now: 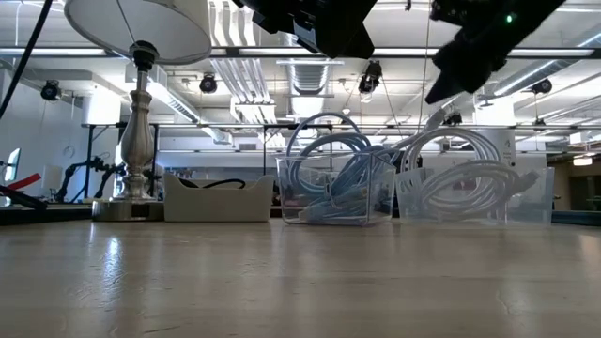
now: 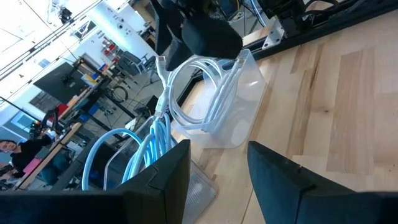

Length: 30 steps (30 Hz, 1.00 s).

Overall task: Pick & Place USB Port
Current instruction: Return to Home Position

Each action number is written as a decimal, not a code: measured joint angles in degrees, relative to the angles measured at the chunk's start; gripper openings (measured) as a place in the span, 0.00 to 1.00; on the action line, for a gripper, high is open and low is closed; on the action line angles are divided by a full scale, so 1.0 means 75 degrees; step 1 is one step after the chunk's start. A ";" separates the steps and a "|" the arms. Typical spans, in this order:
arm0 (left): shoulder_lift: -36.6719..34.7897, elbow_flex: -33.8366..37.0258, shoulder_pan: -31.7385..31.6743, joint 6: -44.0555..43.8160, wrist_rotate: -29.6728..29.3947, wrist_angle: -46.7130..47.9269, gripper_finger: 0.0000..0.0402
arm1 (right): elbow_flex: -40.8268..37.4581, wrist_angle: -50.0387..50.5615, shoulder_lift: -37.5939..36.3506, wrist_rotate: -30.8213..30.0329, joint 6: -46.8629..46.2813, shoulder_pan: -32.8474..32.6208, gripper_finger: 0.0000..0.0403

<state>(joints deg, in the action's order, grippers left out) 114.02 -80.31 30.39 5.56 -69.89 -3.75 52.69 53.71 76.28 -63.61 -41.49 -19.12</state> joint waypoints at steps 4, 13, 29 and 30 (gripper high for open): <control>-0.0033 -0.0003 0.0043 -0.0030 -0.0006 -0.0016 0.40 | 0.0569 -0.0006 0.0001 0.0850 0.0394 -0.0078 0.44; -0.0819 -0.0121 0.0515 -0.0046 -0.0104 0.0062 0.11 | 0.1205 0.0004 -0.0001 0.1093 0.0765 -0.0856 0.25; -0.4384 0.1358 0.0872 -0.3193 0.4006 0.3756 0.02 | 0.1793 -0.0019 -0.0001 0.0866 0.1530 -0.2528 0.02; -0.4623 0.1579 0.0912 -0.3091 0.3918 0.3742 0.02 | 0.1787 -0.0025 -0.0003 0.0829 0.1587 -0.2626 0.02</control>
<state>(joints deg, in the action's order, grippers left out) 79.34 -68.47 37.23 -17.62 -40.50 24.32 66.09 53.52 76.26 -57.39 -29.58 -38.81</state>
